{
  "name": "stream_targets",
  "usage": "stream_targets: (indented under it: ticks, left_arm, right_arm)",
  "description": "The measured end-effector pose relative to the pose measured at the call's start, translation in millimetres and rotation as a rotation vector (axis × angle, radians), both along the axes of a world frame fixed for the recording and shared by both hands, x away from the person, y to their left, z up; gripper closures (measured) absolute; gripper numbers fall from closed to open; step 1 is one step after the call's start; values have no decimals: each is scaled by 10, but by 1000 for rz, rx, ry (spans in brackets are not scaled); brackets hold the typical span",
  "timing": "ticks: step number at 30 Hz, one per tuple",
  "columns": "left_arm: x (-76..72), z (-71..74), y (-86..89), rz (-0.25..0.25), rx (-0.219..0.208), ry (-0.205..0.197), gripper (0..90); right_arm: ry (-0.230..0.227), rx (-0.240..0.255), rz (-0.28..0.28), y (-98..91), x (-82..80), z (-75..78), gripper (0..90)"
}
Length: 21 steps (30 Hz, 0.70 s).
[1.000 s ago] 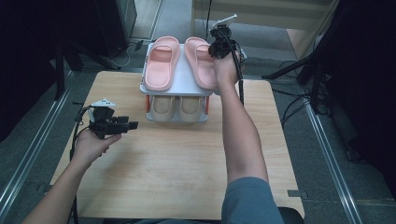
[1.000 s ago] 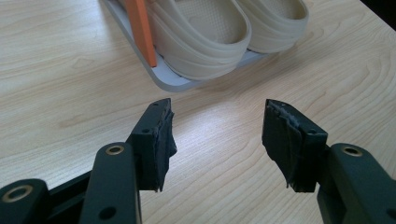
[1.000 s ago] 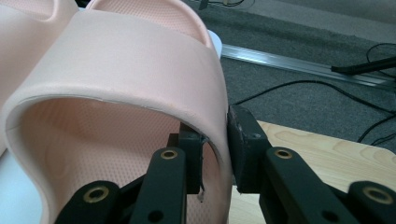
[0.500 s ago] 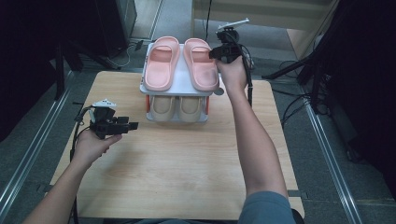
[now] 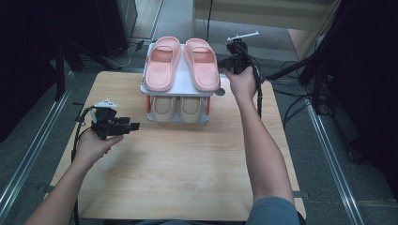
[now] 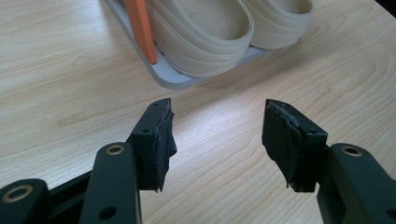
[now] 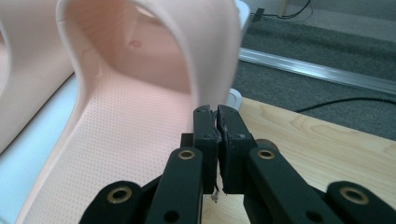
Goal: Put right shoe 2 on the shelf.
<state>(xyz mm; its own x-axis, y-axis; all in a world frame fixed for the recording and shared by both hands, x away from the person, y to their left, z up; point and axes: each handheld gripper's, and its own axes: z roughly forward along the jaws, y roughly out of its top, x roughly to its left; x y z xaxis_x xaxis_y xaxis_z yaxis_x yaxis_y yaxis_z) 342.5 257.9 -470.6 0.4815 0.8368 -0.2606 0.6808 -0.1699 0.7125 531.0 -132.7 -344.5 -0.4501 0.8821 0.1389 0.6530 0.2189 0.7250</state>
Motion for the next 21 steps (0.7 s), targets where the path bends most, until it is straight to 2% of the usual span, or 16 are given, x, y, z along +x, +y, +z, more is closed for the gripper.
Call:
stream_targets:
  ticks: [1, 4, 9, 14, 21]
  left_arm:
    - [-1, 2, 2, 1, 0, 0, 434]
    - [-4, 6, 3, 1, -1, 0, 433]
    - [-4, 7, 1, -5, 3, -1, 433]
    - [-1, 3, -6, -6, 3, 3, 433]
    - [-1, 0, -22, -7, 5, 1, 434]
  right_arm:
    - [-9, -9, -1, 24, -2, 1, 882]
    - [-20, 11, 22, 63, -6, 14, 882]
    - [-11, 14, 37, 117, -32, 18, 890]
    - [-2, 31, 81, 168, -63, 26, 894]
    - [-6, 19, 106, 282, -123, 42, 894]
